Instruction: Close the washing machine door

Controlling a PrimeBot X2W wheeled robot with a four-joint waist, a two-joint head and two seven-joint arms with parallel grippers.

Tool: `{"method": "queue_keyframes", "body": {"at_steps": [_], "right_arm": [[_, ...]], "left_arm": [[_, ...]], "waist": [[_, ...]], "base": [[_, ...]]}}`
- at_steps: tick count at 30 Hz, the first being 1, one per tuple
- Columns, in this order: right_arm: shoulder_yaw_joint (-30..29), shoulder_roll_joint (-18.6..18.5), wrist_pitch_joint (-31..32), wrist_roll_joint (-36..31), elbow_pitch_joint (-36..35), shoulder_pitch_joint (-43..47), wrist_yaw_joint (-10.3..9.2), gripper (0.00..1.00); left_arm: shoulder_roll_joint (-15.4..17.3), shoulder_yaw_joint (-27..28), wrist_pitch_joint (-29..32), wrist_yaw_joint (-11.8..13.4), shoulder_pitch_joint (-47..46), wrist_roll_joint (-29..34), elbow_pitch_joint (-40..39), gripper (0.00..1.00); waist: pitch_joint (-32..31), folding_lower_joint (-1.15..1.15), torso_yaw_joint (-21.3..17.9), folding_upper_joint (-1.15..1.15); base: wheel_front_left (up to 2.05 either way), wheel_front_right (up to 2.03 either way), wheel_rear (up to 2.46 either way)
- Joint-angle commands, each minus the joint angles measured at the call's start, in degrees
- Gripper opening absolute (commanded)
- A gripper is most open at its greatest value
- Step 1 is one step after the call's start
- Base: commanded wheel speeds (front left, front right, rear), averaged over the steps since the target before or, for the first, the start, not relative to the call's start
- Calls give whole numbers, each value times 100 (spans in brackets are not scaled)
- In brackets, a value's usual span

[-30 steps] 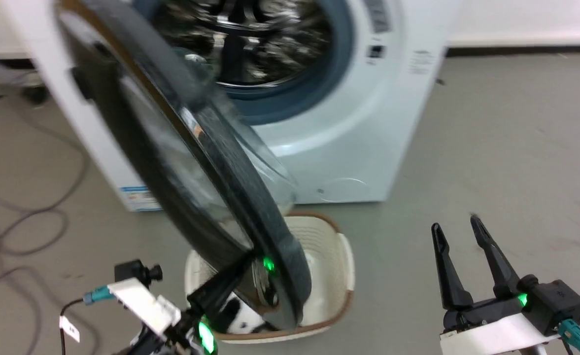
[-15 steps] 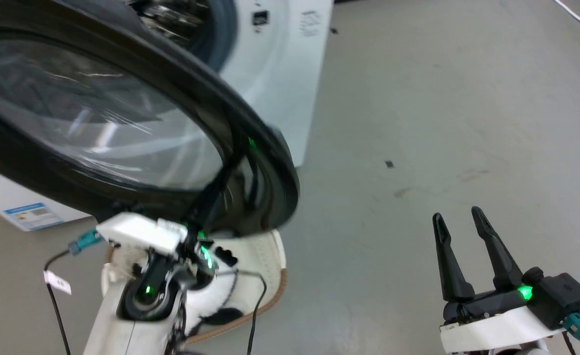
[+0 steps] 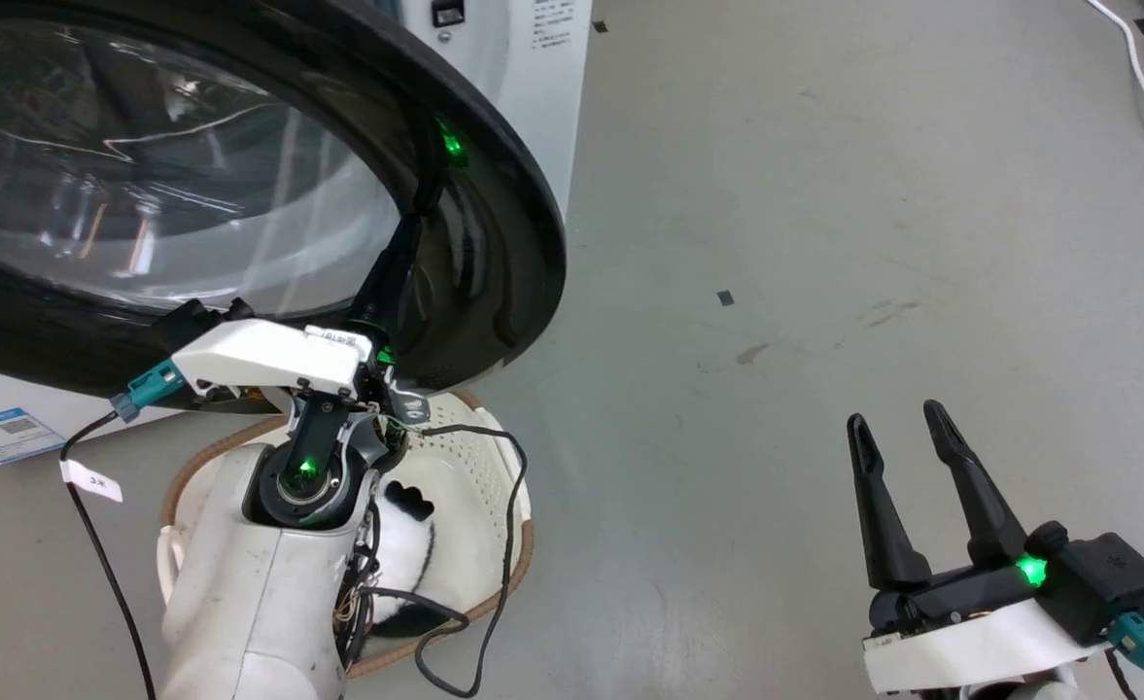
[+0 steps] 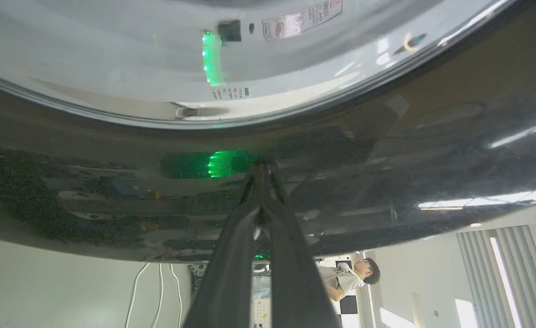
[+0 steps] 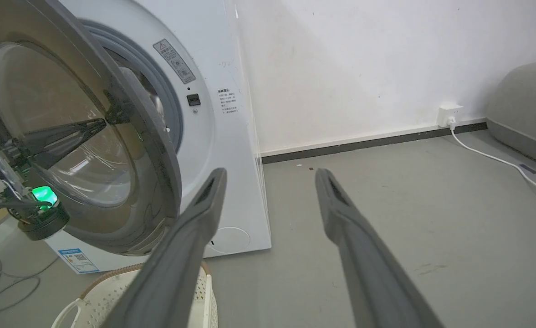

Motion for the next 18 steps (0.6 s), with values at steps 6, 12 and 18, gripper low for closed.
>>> {"method": "queue_keyframes", "body": {"at_steps": [6, 12, 18], "right_arm": [[-41, 17, -25, -46, 6, -18, -4, 100], [-132, 17, -25, -75, 42, 103, -4, 100], [-207, 17, -25, -151, 30, 190, -4, 100]], "left_arm": [[24, -212, 91, -25, 339, 79, -229, 0], [365, -937, 6, -26, 1381, 840, -991, 0], [1342, -1742, -589, -26, 2250, 1945, -1617, 0]], "waist": [[-276, 0, 302, 0], [-646, 0, 697, 0], [-896, 0, 1144, 0]], "base": [[0, 0, 0], [0, 0, 0], [0, 0, 0]]}}
